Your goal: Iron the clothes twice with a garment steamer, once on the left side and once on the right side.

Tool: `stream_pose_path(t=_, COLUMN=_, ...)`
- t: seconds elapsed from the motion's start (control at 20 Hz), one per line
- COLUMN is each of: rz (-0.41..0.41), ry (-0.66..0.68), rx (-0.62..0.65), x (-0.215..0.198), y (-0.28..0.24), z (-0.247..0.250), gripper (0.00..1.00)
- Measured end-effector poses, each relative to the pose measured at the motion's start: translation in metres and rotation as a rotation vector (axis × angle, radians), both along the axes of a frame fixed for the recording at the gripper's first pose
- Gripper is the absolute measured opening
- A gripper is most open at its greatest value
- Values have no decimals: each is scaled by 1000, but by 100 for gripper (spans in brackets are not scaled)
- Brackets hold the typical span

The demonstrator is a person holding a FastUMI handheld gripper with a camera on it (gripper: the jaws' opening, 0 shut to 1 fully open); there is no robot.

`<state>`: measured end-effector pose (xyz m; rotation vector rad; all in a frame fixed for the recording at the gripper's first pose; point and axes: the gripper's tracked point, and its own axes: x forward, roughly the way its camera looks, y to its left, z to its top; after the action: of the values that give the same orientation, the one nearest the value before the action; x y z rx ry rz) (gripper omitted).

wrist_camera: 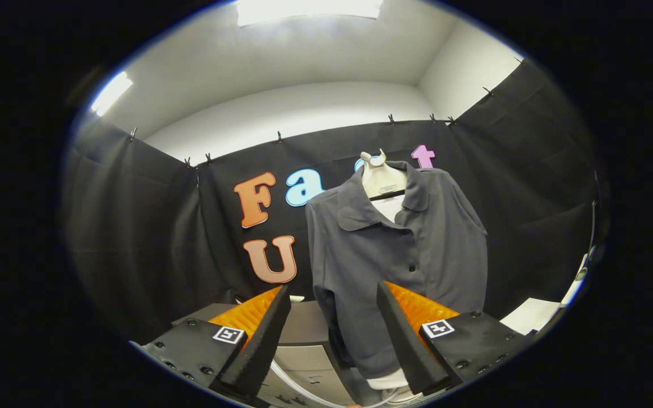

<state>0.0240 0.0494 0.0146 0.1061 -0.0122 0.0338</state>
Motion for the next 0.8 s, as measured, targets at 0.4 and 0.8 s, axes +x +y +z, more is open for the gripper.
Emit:
stream_pose_path(t=0.4, rz=244, ry=132, rx=-62, x=80, y=97, z=-17, gripper=98)
stream_pose_path(t=0.8, rz=349, ry=273, rx=-123, x=180, y=187, z=-39, gripper=98)
